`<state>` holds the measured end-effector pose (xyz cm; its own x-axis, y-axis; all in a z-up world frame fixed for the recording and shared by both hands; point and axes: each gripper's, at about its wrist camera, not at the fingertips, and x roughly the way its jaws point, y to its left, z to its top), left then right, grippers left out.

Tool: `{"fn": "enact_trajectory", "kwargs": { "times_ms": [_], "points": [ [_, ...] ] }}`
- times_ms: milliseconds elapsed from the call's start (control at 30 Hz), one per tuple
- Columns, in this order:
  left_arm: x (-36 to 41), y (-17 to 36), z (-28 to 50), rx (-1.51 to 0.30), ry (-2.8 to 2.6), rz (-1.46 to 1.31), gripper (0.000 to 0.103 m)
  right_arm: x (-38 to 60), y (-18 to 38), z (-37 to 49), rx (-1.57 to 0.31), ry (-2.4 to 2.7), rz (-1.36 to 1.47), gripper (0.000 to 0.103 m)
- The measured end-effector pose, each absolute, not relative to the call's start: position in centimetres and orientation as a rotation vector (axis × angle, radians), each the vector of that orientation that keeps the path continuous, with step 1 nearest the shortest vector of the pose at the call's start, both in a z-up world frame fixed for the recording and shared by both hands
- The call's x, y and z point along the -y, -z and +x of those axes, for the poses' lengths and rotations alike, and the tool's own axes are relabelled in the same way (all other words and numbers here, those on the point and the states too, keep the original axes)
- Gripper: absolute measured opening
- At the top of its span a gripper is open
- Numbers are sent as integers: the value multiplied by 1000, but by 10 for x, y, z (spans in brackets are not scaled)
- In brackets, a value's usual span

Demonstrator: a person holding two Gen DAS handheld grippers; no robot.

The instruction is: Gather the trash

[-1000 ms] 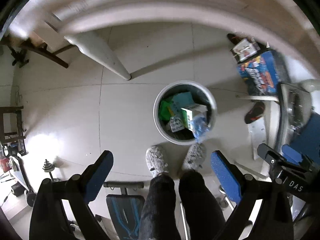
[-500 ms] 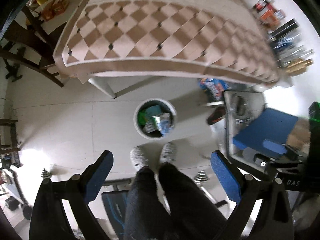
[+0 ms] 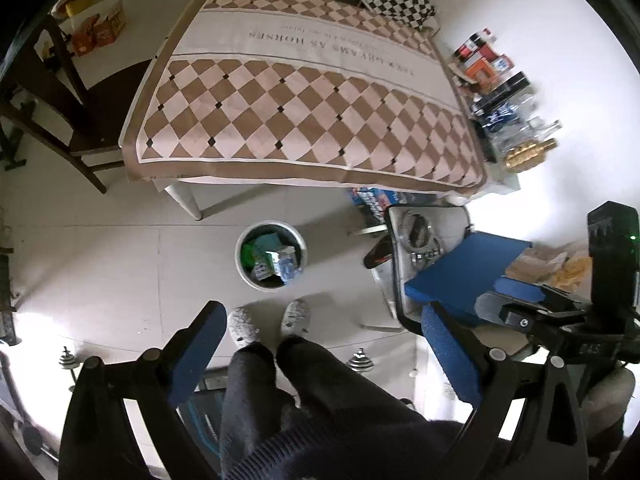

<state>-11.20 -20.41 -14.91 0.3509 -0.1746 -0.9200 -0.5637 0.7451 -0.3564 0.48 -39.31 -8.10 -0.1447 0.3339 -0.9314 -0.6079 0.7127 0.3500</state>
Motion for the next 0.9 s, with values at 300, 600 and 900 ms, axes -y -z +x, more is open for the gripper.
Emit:
{"fn": "enact_trajectory", "kwargs": {
  "times_ms": [300,600,900],
  "points": [
    [206,126,-127,-1162,-277,-730,100,398,52,-10,-1495,-863,-237,103],
    [207,123,-132,-1153,-261,-731,103,399,45,-16,-1491,-870,-228,103],
    [214,115,-131,-1141,-231,-723,103,399,39,-25,-1492,-883,-228,103]
  ]
}}
